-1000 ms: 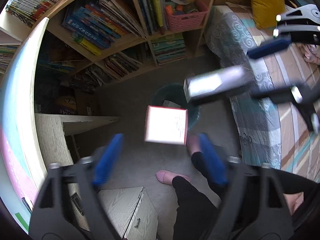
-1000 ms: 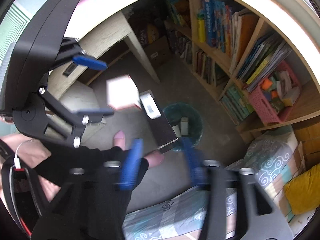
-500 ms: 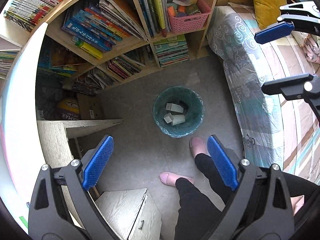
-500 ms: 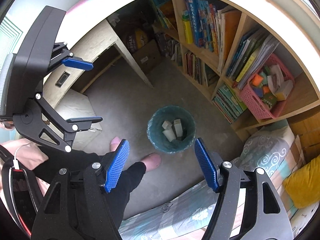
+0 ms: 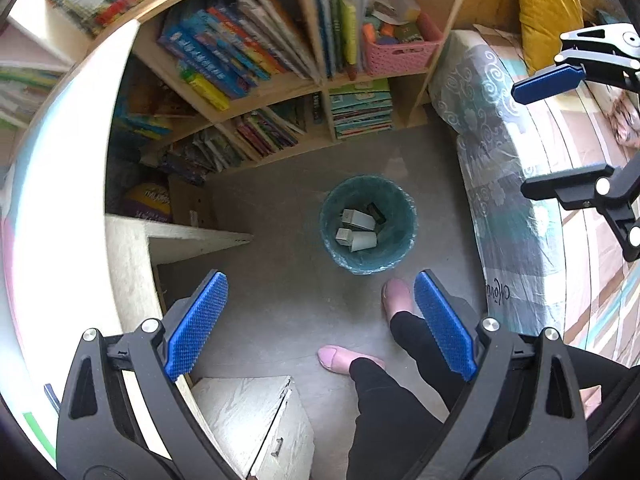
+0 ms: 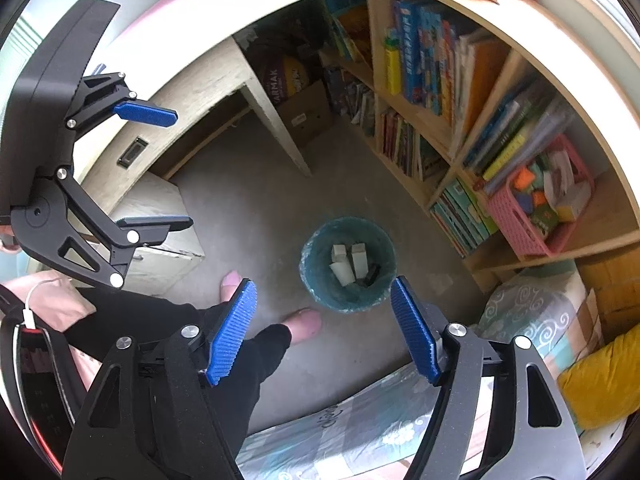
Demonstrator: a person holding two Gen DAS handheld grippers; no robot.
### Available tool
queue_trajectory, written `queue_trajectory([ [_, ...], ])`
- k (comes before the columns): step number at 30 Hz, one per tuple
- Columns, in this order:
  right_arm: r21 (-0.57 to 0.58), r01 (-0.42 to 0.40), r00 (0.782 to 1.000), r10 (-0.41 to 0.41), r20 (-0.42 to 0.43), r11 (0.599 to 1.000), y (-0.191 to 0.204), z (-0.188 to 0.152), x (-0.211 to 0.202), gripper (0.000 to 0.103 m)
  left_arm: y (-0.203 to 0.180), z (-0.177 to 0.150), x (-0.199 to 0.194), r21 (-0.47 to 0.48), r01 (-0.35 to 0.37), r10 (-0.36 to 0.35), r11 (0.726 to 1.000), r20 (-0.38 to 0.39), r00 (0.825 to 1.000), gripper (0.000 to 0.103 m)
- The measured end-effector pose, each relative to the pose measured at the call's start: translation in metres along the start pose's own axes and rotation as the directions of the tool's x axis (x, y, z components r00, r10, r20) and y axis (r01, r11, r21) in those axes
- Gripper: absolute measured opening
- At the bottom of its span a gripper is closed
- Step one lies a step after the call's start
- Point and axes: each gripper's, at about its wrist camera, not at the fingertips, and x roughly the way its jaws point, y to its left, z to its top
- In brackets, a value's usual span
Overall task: Collect trash
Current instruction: 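Move both tools back over the table toward the toothbrush package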
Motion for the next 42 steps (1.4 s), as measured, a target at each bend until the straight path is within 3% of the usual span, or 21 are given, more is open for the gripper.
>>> queue_trajectory([
  [5, -0.085, -0.007, 1.000, 0.009, 0.014, 0.996, 0.029, 0.025, 0.001, 0.076, 0.033, -0.028, -0.015, -0.095, 0.004, -0.004, 0.995, 0.008, 1.000, 0.092],
  [13, -0.280, -0.030, 0.999, 0.040, 0.031, 0.960, 0.109, 0.076, 0.007, 0.076, 0.101, -0.102, -0.043, -0.258, -0.090, 0.096, 0.962, 0.013, 0.995, 0.093],
  [26, -0.567, -0.055, 0.993, 0.103, 0.052, 0.822, 0.258, 0.150, 0.020, 0.079, 0.218, -0.249, -0.075, -0.496, -0.261, 0.251, 0.828, -0.088, 0.964, 0.094],
  [30, -0.622, -0.057, 0.993, 0.111, 0.048, 0.781, 0.302, 0.172, 0.025, 0.079, 0.248, -0.295, -0.080, -0.519, -0.305, 0.282, 0.798, -0.125, 0.951, 0.094],
  [37, -0.702, -0.050, 0.992, 0.119, 0.051, 0.711, 0.367, 0.210, 0.037, 0.080, 0.284, -0.361, -0.079, -0.497, -0.381, 0.339, 0.780, -0.176, 0.924, 0.094],
  [42, -0.736, -0.051, 0.992, 0.122, 0.043, 0.675, 0.408, 0.237, 0.049, 0.080, 0.313, -0.390, -0.075, -0.509, -0.382, 0.334, 0.771, -0.187, 0.924, 0.094],
])
